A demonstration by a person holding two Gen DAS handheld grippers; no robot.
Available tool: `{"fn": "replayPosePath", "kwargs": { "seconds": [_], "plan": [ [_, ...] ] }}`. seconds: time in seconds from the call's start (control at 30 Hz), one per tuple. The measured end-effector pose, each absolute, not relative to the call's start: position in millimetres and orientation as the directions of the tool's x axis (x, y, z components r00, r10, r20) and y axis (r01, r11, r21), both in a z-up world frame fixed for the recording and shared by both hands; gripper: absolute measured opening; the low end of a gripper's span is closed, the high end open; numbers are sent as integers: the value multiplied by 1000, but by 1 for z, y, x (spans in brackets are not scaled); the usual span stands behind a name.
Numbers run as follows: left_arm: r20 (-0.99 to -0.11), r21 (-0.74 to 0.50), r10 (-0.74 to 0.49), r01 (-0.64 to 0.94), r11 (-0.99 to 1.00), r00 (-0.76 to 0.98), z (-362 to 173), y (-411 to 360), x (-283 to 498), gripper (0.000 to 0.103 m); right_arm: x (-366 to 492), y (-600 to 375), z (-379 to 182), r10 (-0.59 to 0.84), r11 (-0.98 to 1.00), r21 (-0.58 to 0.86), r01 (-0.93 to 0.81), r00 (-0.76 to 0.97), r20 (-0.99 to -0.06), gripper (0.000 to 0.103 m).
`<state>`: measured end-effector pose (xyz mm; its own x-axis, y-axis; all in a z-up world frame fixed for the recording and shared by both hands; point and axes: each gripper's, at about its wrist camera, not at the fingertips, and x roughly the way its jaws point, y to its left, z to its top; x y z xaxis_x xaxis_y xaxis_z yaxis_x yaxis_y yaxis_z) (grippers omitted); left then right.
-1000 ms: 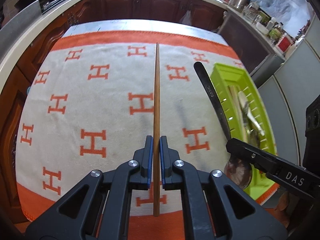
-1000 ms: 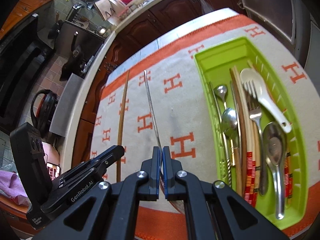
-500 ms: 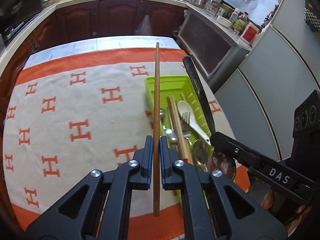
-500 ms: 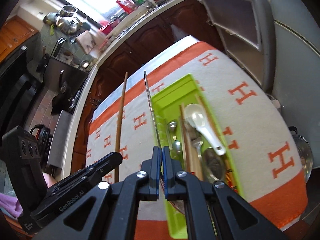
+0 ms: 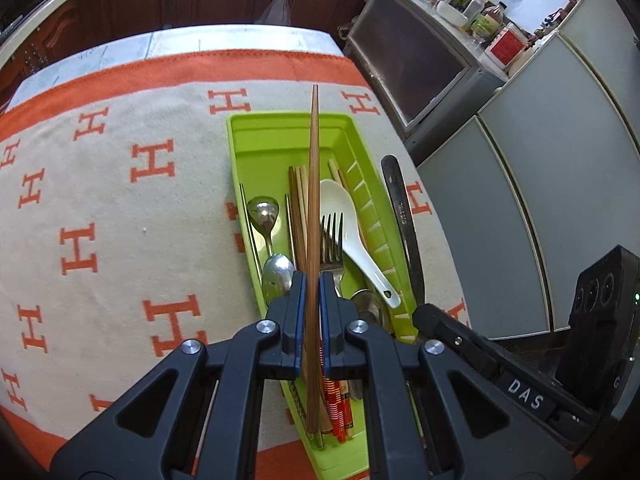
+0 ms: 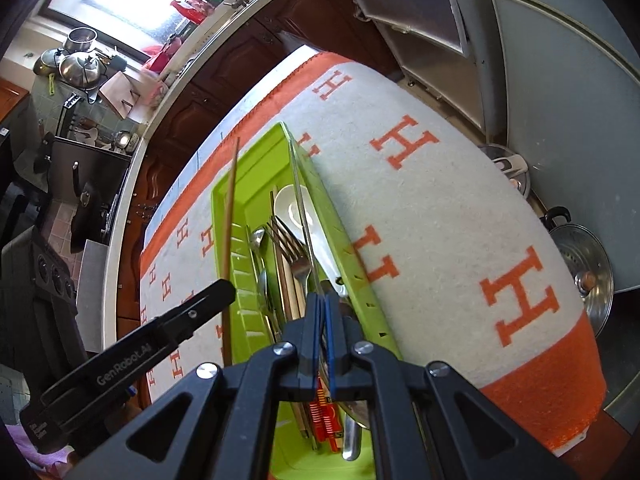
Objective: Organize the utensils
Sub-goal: 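Lower the chopstick and knife into the green tray and open both tools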
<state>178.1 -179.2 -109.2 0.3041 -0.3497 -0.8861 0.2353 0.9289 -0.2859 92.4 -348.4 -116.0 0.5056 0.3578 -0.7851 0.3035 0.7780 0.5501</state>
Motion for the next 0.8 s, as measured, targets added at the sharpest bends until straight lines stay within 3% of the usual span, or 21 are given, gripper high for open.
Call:
{"fn": "replayPosePath", "kwargs": {
  "seconds": [0.47, 0.57, 0.63, 0.8],
  "plan": [
    [-909, -247, -313, 249, 936, 275, -123, -180, 179, 8, 113, -331, -120, 379, 796, 536, 281, 458, -804, 2],
    [-904, -242, -313, 258, 935, 289, -114, -174, 172, 28, 118, -327, -119, 386, 800, 536, 270, 453, -804, 3],
    [-893, -236, -315, 263, 936, 321, -104, -168, 166, 47, 120, -324, -119, 388, 803, 534, 264, 448, -805, 3],
    [-876, -195, -299, 287, 938, 379, -86, -154, 154, 52, 126, -316, -124, 391, 808, 524, 270, 420, -819, 3]
  ]
}}
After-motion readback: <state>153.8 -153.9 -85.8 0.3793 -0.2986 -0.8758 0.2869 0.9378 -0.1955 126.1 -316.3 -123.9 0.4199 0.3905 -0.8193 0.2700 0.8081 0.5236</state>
